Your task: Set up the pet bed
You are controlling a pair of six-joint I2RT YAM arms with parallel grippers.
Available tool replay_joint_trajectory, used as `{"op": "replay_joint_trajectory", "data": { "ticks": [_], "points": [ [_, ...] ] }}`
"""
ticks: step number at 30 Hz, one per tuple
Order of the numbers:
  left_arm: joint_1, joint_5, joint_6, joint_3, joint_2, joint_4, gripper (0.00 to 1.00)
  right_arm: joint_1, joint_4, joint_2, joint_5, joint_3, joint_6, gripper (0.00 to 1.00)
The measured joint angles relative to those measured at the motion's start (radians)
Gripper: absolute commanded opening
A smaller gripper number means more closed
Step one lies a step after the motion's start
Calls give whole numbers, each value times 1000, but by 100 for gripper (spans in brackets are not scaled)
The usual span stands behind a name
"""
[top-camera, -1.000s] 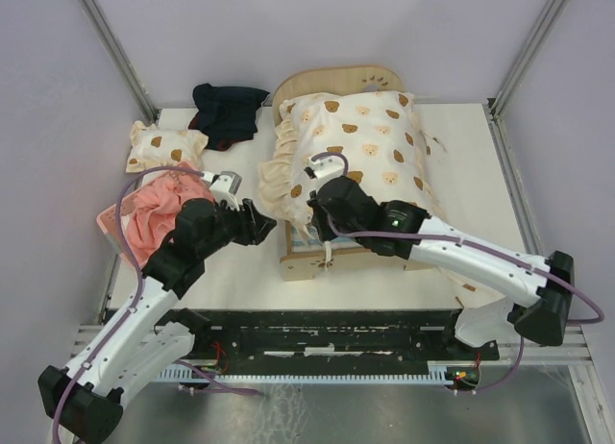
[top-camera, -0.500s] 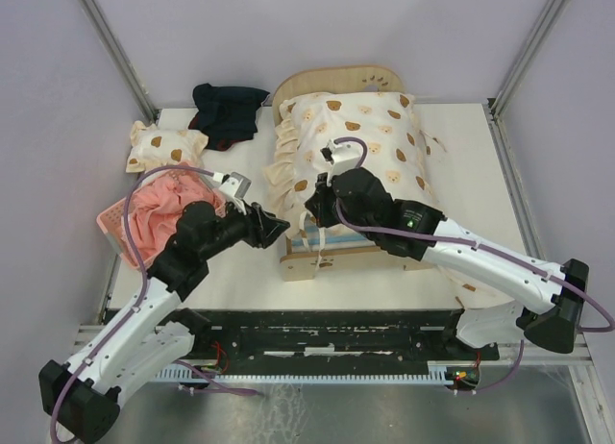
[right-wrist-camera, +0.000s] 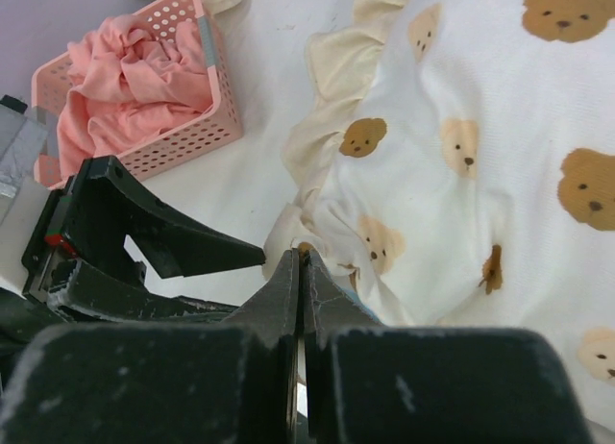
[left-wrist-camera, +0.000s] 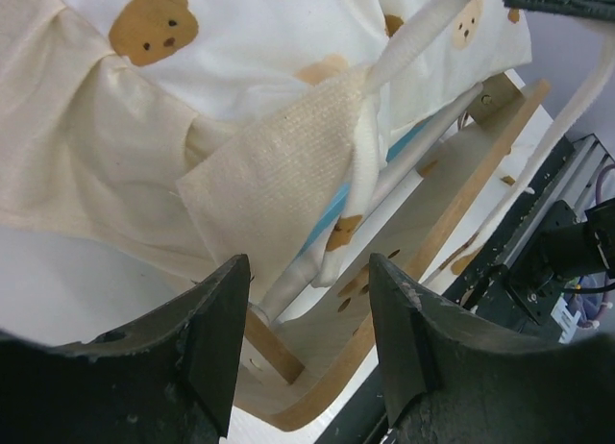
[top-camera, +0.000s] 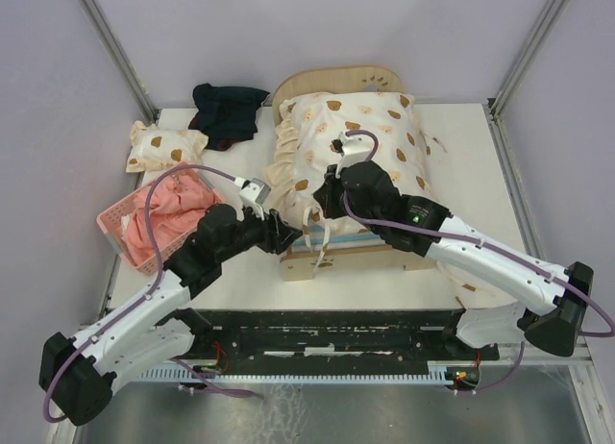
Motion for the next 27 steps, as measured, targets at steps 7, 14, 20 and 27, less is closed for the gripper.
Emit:
{"op": "replay_joint_trajectory", "data": {
  "ticks": [7,14,20,27],
  "points": [
    [-79,-95,-2,0,89,50,59,-19,0,-29,-2,-18,0,2],
    [-146,-154,-2,0,141,143,48,-20,5,-67,-4,-35,0,2],
    [-169,-164,-3,0,171,179,35,-24,8,-89,-4,-75,2,2],
    [-183,-181,-5,0,168,190,6,-26,8,-102,-3,-83,4,2]
  ]
}}
